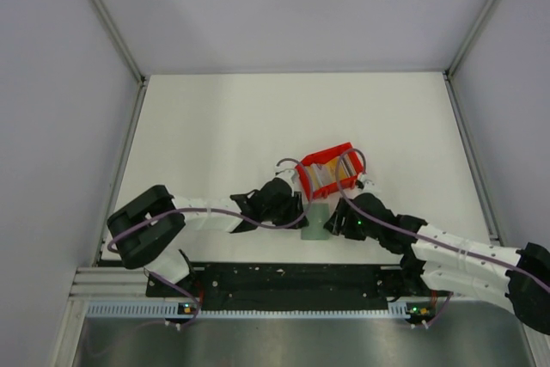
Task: Put the credit cards into the card holder
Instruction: Close the card holder at the center of the board.
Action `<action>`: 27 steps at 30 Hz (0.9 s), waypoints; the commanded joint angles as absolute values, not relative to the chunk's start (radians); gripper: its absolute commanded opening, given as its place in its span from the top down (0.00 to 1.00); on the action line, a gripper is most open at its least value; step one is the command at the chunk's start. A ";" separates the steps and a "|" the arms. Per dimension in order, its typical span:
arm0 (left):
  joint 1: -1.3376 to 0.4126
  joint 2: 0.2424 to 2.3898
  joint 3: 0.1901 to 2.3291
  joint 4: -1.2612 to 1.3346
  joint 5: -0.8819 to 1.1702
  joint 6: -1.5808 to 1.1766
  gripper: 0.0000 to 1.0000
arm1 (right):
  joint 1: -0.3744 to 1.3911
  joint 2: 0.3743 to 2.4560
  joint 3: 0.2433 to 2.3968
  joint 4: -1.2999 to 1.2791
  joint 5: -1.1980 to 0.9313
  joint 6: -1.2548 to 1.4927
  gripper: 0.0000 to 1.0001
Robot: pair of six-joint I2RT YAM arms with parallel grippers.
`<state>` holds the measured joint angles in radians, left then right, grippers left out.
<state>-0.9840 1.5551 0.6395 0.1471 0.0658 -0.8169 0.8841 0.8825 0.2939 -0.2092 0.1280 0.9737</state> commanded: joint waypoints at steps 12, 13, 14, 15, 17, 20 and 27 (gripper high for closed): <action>-0.985 1.451 0.574 0.054 -0.026 -0.825 0.56 | 0.923 1.126 0.350 -0.037 0.098 0.985 0.64; -0.985 1.436 0.568 0.046 -0.037 -0.830 0.56 | 0.928 1.138 0.351 -0.025 0.092 0.983 0.65; -0.985 1.421 0.561 0.034 -0.054 -0.833 0.56 | 0.936 1.144 0.353 -0.015 0.087 0.979 0.66; -0.985 1.401 0.557 0.017 -0.069 -0.836 0.56 | 0.940 1.153 0.353 -0.008 0.084 0.973 0.66; -0.985 1.361 0.551 -0.036 -0.112 -0.845 0.56 | 0.949 1.176 0.365 -0.008 0.077 0.965 0.66; -0.985 1.293 0.545 -0.106 -0.182 -0.856 0.55 | 0.968 1.216 0.393 -0.008 0.078 0.959 0.66; -0.983 1.154 0.525 -0.236 -0.294 -0.884 0.52 | 1.014 1.336 0.471 0.052 0.075 0.947 0.67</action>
<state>-0.9836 1.2293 0.5449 -0.1474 -0.1928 -0.8593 0.9813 1.2663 0.4152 0.0448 0.0776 0.9764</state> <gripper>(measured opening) 0.478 0.336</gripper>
